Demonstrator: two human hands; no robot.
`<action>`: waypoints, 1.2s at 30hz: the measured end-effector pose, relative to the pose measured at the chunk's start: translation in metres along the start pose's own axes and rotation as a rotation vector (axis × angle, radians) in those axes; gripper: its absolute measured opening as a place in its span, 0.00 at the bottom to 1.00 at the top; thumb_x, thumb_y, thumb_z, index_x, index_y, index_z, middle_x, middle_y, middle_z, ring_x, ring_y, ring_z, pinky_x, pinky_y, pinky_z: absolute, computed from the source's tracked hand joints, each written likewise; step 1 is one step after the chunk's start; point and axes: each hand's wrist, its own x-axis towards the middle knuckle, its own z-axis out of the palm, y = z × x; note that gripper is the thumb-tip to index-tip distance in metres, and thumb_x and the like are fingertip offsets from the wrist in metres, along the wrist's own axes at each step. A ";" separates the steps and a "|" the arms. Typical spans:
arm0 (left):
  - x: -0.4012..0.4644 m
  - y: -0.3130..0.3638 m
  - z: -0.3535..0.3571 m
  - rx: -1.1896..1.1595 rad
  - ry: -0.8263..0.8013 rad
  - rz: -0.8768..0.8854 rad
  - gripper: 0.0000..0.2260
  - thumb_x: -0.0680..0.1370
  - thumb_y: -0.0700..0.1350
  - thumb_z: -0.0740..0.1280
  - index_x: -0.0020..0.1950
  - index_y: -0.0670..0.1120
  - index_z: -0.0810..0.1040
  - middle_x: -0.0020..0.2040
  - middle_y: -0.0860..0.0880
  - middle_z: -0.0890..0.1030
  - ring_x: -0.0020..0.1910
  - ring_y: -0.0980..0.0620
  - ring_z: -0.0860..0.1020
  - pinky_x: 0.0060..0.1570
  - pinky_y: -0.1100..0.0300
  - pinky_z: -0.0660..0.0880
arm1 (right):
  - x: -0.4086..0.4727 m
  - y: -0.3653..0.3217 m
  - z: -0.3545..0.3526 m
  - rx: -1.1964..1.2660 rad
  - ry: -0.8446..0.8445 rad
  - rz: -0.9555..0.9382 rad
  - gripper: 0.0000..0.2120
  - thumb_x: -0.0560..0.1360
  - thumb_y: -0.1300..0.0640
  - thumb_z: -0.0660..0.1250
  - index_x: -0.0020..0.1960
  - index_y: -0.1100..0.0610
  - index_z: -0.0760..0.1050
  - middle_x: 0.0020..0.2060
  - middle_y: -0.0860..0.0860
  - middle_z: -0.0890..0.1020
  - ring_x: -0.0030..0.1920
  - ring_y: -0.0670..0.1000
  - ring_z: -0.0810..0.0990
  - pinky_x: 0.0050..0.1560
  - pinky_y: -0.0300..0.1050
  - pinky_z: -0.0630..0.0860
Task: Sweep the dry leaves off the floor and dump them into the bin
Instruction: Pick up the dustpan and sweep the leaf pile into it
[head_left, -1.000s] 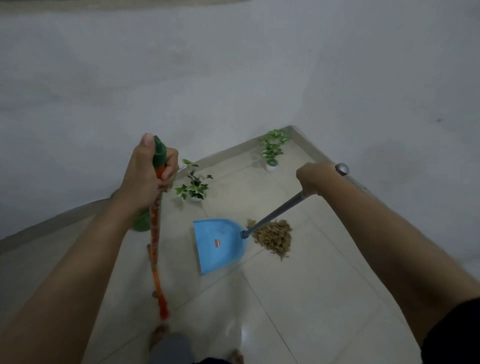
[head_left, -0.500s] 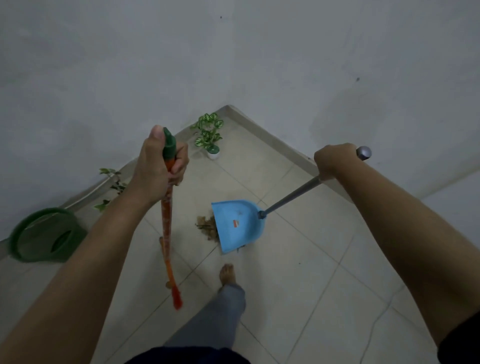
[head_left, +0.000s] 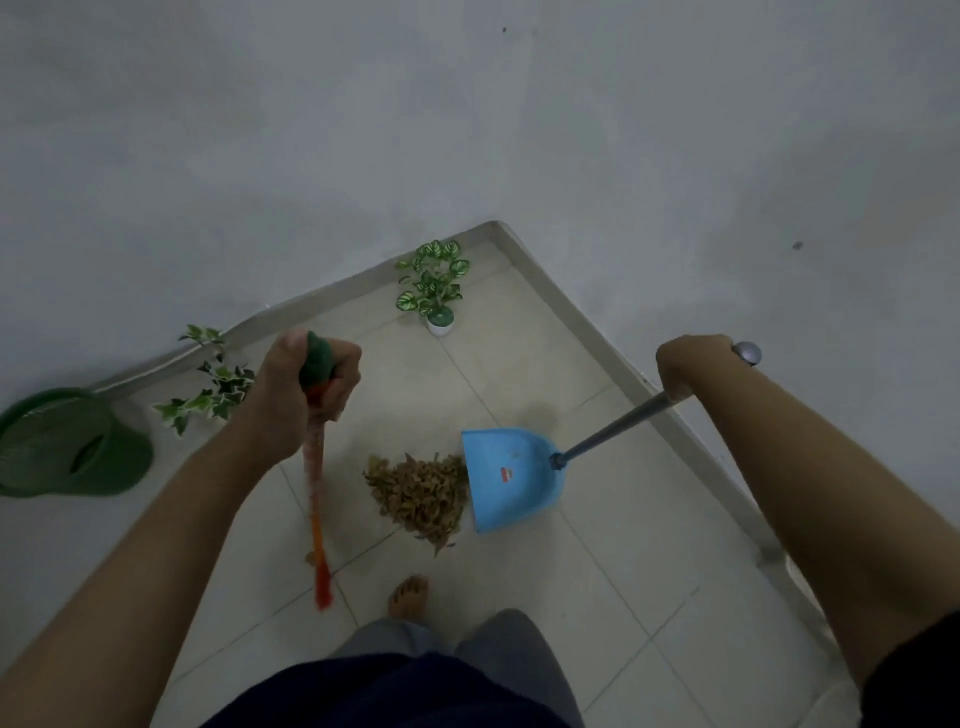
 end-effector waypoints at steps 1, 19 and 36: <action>0.003 -0.002 0.002 0.008 0.013 -0.005 0.32 0.60 0.82 0.54 0.22 0.52 0.64 0.18 0.57 0.61 0.16 0.61 0.57 0.22 0.74 0.55 | 0.012 0.003 -0.006 0.001 -0.035 0.004 0.14 0.77 0.59 0.62 0.61 0.61 0.73 0.50 0.53 0.75 0.52 0.54 0.74 0.52 0.45 0.67; 0.028 -0.019 0.077 0.102 0.631 0.024 0.31 0.68 0.77 0.49 0.23 0.52 0.66 0.19 0.51 0.63 0.19 0.52 0.59 0.24 0.66 0.57 | 0.193 0.003 -0.069 -0.326 -0.116 -0.298 0.19 0.78 0.60 0.60 0.66 0.68 0.66 0.40 0.56 0.72 0.48 0.53 0.72 0.48 0.42 0.70; 0.021 -0.023 0.087 0.141 0.680 0.006 0.30 0.69 0.76 0.47 0.24 0.54 0.68 0.20 0.55 0.64 0.20 0.53 0.61 0.29 0.70 0.64 | 0.297 -0.003 -0.079 -0.346 0.031 -0.332 0.18 0.71 0.56 0.64 0.59 0.61 0.72 0.40 0.55 0.71 0.48 0.56 0.70 0.48 0.50 0.67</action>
